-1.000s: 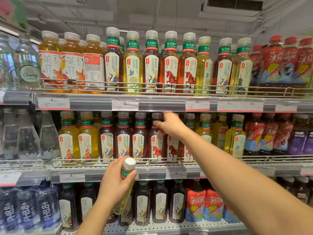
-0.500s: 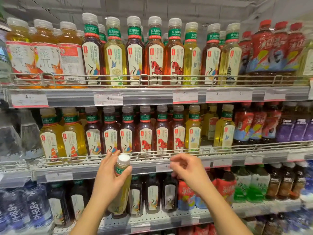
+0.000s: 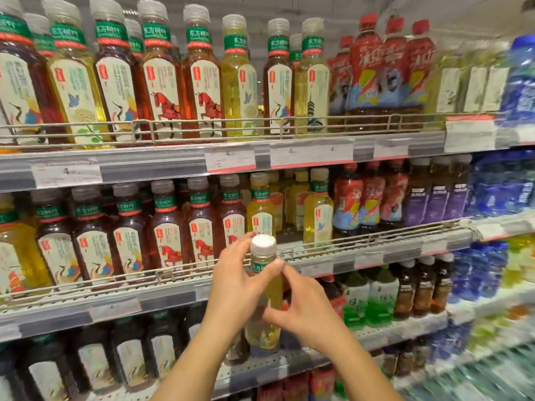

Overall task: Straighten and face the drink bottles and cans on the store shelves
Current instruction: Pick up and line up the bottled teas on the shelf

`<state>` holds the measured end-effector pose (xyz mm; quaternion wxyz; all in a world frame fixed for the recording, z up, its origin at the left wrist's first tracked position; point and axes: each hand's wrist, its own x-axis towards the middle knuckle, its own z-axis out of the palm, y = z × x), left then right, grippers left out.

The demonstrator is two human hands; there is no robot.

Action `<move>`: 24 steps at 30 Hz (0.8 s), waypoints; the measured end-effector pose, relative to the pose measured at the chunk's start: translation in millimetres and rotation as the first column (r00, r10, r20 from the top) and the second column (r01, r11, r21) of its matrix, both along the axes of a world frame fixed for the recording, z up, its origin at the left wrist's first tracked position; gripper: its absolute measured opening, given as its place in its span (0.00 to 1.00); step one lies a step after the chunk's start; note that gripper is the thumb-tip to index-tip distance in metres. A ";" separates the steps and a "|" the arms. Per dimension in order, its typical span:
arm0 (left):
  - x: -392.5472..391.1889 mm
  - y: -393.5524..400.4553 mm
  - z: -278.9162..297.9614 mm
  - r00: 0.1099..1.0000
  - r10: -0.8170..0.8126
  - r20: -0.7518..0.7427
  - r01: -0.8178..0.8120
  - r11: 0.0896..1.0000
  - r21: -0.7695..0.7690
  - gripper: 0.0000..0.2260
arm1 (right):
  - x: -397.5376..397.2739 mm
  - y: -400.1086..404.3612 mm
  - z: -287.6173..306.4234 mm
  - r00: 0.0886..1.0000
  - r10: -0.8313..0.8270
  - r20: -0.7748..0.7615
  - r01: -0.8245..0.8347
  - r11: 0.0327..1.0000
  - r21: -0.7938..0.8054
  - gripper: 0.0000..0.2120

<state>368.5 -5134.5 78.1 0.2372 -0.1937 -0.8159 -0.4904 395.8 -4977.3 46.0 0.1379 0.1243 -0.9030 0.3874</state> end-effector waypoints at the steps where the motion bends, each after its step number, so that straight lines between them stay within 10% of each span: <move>1: -0.4 9.8 3.2 1.000 -0.031 -0.002 0.031 1.000 0.002 0.30 | -0.7 11.9 2.6 1.000 -0.018 -0.026 0.018 1.000 0.008 0.28; 10: -29.8 27.7 38.7 0.974 0.198 -0.110 -0.209 0.973 -0.094 0.17 | -38.3 86.1 48.2 0.950 -0.098 -0.297 0.038 0.979 -0.202 0.28; 24: -76.2 42.4 58.5 0.922 0.382 -0.062 -0.377 0.848 -0.372 0.32 | -101.3 75.7 71.5 0.968 -0.008 -0.250 0.003 1.000 -0.019 0.39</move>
